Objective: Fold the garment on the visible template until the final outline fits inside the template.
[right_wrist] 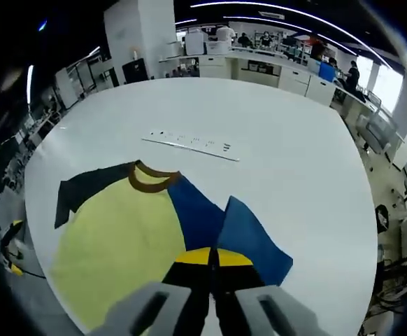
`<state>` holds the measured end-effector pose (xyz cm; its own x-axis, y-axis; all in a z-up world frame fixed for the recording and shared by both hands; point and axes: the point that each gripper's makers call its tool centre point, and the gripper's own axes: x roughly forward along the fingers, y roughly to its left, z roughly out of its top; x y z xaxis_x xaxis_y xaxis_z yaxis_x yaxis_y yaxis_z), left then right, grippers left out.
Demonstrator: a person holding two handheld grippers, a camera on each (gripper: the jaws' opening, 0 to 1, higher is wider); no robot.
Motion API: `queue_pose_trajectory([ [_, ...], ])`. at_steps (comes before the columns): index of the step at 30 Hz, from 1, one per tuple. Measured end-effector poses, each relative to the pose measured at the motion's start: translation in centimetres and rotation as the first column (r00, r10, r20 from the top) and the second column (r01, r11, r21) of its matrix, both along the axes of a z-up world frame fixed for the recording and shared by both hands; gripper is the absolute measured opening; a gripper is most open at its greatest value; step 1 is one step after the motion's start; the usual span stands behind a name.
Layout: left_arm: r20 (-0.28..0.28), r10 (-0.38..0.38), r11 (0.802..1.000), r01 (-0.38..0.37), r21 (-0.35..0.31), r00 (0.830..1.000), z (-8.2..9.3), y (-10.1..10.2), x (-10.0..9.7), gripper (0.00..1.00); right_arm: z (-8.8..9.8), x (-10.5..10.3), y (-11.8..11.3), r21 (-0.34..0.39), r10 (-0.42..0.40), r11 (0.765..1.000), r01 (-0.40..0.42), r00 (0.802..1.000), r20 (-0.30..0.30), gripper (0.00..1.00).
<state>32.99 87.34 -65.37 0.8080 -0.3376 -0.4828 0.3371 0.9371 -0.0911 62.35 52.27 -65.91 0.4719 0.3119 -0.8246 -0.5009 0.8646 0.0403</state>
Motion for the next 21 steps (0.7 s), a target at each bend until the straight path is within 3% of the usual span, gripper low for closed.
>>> queue_pose_trajectory([
  [9,-0.013,0.007,0.999,-0.008,-0.044,1.000,-0.5,0.3,0.0,0.99,-0.1,0.4,3.4,-0.021,0.049,0.999,-0.049,0.999,0.000,0.00],
  [21,-0.020,0.014,0.999,-0.015,-0.041,1.000,-1.1,0.6,-0.2,0.99,0.6,0.5,7.9,-0.003,0.097,0.995,-0.097,0.995,0.010,0.00],
])
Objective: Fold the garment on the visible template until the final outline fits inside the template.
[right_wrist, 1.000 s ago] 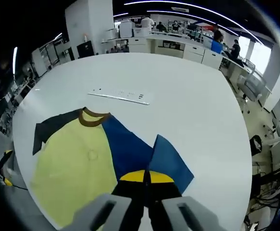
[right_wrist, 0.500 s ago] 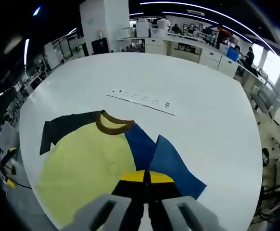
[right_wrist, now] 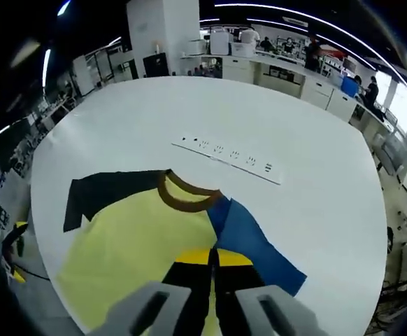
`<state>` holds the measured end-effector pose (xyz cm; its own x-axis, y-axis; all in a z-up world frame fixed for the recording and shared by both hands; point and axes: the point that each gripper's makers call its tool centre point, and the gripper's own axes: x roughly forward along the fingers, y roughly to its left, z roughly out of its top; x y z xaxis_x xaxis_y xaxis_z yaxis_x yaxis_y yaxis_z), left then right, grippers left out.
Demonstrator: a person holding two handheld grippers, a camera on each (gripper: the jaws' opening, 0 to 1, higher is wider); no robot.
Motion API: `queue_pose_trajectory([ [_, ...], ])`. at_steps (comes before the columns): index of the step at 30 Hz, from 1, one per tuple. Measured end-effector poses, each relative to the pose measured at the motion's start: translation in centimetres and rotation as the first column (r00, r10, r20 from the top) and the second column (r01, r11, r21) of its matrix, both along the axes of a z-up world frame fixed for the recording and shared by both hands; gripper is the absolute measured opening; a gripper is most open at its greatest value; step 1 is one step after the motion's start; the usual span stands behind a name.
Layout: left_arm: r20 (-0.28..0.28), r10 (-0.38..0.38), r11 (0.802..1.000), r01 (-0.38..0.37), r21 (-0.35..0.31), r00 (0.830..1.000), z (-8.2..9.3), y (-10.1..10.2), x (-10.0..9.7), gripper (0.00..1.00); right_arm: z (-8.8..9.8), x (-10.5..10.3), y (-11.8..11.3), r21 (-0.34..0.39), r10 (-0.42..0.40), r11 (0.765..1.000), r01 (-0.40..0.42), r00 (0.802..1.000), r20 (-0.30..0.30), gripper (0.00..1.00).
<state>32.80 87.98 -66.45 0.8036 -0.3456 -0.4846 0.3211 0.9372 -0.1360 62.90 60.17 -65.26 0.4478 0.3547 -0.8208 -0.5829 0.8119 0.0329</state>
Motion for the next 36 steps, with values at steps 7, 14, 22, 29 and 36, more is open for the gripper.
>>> queue_pose_trajectory([
  [7,-0.006,-0.004,1.000,0.004,0.002,1.000,-0.2,-0.1,0.0,0.99,0.1,0.2,2.3,-0.003,0.048,0.999,-0.048,0.999,0.017,0.00],
  [14,-0.009,-0.011,1.000,0.011,0.009,1.000,-0.2,-0.3,0.0,0.99,1.2,0.5,5.6,0.059,0.076,0.995,-0.078,0.996,0.037,0.00],
  [22,-0.011,-0.007,1.000,0.007,0.008,1.000,-0.6,0.4,-0.1,0.99,1.7,-0.1,9.4,0.135,0.088,0.987,-0.090,0.996,0.020,0.00],
  [29,-0.021,-0.006,1.000,0.006,0.010,1.000,-1.0,0.4,-0.3,0.99,2.3,-1.0,12.2,0.195,0.104,0.975,-0.105,0.994,0.016,0.00],
  [36,-0.008,-0.007,1.000,0.007,-0.013,1.000,-0.7,-0.2,-0.1,0.99,2.6,-1.9,14.9,0.240,0.118,0.963,-0.120,0.993,0.024,0.00],
])
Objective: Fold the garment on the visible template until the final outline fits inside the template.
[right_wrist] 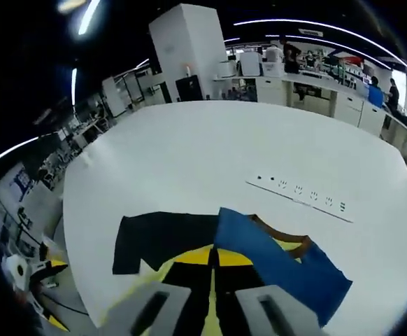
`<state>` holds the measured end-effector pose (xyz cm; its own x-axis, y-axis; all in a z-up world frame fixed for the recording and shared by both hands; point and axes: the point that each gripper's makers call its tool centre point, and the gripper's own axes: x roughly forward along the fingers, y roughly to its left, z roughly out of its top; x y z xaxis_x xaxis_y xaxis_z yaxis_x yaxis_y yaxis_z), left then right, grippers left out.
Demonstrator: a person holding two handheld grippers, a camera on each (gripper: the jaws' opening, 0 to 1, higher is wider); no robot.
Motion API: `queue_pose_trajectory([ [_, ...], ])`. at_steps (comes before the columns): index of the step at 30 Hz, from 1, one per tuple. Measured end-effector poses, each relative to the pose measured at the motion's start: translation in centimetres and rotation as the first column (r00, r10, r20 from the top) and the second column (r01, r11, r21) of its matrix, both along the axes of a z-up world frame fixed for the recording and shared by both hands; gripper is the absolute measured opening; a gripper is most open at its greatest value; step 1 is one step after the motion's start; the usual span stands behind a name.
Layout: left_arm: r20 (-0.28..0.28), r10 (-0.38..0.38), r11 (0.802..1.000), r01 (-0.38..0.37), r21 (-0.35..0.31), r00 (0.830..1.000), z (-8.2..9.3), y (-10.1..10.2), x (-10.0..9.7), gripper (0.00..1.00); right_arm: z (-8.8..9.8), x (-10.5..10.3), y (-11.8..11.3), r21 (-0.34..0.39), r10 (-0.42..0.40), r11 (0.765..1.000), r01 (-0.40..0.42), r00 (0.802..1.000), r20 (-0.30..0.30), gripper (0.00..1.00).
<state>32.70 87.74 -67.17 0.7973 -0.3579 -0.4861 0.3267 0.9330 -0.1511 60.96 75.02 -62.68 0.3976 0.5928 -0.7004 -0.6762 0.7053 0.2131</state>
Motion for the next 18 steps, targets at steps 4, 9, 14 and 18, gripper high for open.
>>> queue_pose_trajectory([
  [4,-0.004,0.005,1.000,-0.005,0.006,1.000,-0.1,0.2,-0.1,0.99,0.0,-0.8,1.2,0.000,0.034,0.999,-0.034,0.999,0.012,0.00],
  [9,-0.013,0.011,1.000,-0.011,0.008,1.000,-0.3,0.5,-0.2,0.99,-0.2,-1.8,2.2,-0.015,0.077,0.997,-0.077,0.996,0.034,0.00],
  [14,-0.019,0.008,1.000,-0.008,0.009,1.000,-0.5,0.4,-0.2,0.99,-1.0,-3.1,3.2,-0.028,0.125,0.992,-0.124,0.992,0.035,0.00],
  [18,-0.021,0.009,1.000,-0.009,0.008,1.000,-0.5,0.3,-0.1,0.99,-1.8,-4.1,3.7,-0.049,0.166,0.985,-0.164,0.985,0.038,0.00],
])
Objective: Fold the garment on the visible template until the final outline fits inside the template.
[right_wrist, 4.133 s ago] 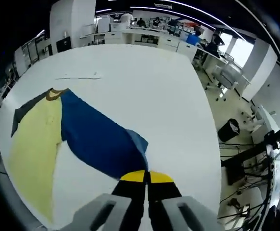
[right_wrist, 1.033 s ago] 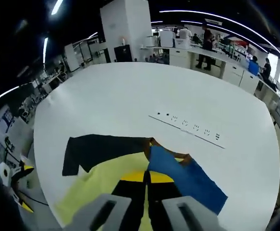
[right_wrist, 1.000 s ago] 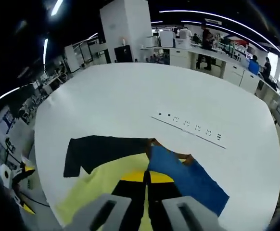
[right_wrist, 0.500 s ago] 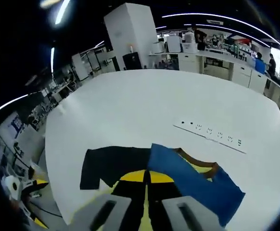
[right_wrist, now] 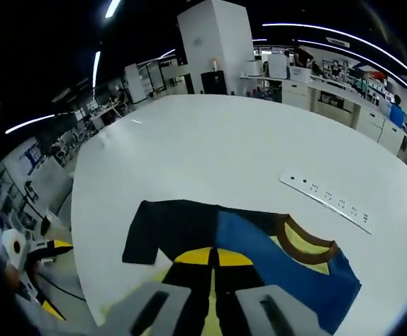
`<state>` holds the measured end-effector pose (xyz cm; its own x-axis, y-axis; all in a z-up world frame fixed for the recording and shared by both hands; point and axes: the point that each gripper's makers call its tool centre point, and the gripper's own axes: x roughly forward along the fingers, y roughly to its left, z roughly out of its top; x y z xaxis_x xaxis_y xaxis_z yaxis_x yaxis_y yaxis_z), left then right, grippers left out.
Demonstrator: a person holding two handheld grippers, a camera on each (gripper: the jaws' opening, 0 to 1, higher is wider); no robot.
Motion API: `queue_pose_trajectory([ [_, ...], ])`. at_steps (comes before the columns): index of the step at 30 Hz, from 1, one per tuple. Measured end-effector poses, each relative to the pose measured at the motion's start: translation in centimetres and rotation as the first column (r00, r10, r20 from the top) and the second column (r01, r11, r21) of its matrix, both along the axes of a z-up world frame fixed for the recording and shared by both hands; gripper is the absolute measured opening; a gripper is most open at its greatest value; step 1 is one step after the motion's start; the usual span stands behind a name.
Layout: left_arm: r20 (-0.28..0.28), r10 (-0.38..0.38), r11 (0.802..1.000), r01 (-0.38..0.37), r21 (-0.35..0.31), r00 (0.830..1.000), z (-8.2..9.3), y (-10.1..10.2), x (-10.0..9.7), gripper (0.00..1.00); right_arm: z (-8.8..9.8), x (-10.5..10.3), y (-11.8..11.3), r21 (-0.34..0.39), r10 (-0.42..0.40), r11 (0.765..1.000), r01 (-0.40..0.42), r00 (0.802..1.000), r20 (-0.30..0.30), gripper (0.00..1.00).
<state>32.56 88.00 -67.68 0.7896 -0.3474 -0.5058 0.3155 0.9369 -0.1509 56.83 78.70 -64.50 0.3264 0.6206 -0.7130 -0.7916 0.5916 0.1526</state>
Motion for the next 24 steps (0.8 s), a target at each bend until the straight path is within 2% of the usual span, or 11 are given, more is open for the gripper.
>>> queue_pose_trajectory([
  [5,-0.004,-0.001,1.000,0.001,0.000,1.000,0.0,-0.1,-0.1,0.99,-1.1,-0.4,0.3,-0.026,0.033,0.999,-0.033,0.999,0.020,0.00],
  [13,-0.006,0.005,1.000,-0.005,0.003,1.000,0.0,0.0,-0.4,0.99,-2.1,-1.1,1.1,-0.017,0.052,0.999,-0.052,0.999,0.014,0.00],
  [16,-0.008,0.001,1.000,-0.001,0.001,1.000,0.1,-0.1,-0.4,0.99,-2.6,-1.1,1.5,0.030,0.020,0.999,-0.019,1.000,-0.019,0.00],
  [24,0.001,0.015,1.000,-0.015,0.020,1.000,0.3,0.1,-0.2,0.99,-5.4,-1.3,2.3,0.066,-0.062,0.995,0.069,0.993,-0.102,0.00],
])
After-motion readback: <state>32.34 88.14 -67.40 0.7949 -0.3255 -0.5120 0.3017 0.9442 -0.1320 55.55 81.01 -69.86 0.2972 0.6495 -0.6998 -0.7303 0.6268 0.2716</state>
